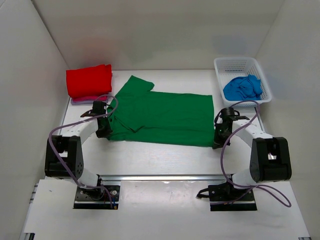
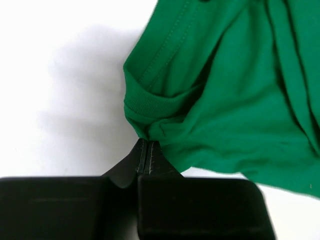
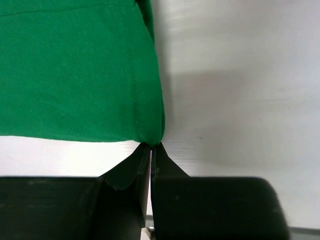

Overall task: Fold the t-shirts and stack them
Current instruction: Fold the flattened tshirt in 1/3 of the way, then grap the side of the flattened tshirt furthest away from the robot with both arms, then fold the other side of the tshirt into a rectangle

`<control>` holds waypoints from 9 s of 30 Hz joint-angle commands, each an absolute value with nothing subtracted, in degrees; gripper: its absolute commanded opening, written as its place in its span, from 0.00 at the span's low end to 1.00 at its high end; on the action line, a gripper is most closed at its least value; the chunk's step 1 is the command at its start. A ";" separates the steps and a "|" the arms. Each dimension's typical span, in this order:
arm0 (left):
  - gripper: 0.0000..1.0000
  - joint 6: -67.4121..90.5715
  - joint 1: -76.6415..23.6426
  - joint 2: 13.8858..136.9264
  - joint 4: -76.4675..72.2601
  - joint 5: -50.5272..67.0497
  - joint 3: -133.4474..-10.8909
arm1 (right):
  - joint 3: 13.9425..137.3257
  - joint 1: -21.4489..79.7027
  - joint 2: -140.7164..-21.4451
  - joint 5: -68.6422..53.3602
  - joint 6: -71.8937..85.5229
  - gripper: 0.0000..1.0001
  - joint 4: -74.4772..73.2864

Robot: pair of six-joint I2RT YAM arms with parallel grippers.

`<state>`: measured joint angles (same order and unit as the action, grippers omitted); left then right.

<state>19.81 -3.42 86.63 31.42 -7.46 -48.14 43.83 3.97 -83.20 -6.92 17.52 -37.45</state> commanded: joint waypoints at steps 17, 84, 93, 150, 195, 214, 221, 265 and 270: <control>0.00 20.12 -11.15 73.12 47.02 -7.11 -46.41 | 44.73 -1.32 -81.03 -7.47 8.79 0.00 -45.44; 0.65 17.74 -8.27 154.84 41.56 -1.95 -159.59 | 78.31 7.56 -107.13 15.12 22.06 0.70 -12.22; 0.63 17.14 -7.74 161.10 47.63 -5.80 -162.59 | 79.28 8.00 -109.25 14.77 22.06 0.70 -12.75; 0.00 13.09 -4.84 156.62 56.07 1.32 -162.33 | 105.82 7.21 -131.84 20.65 29.27 0.60 -34.81; 0.00 11.86 -2.64 151.62 58.80 2.89 -159.17 | 108.99 5.36 -132.90 15.56 27.34 0.00 -35.42; 0.00 9.41 -2.55 139.49 60.21 8.61 -149.15 | 106.26 7.29 -124.37 12.31 19.96 0.00 -32.61; 0.00 9.14 -5.27 135.97 63.81 8.08 -144.50 | 96.96 7.21 -118.41 10.82 18.81 0.00 -27.35; 0.00 14.24 -2.55 84.73 26.80 11.34 -60.74 | 61.09 4.75 -90.35 3.69 14.24 0.00 -22.15; 0.00 13.80 -0.27 82.36 26.72 11.07 -58.72 | 59.51 4.75 -89.56 2.90 14.15 0.00 -21.62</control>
<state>14.44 -1.89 86.80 27.83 10.37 -59.53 60.18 5.13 -92.36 3.31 14.92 -23.09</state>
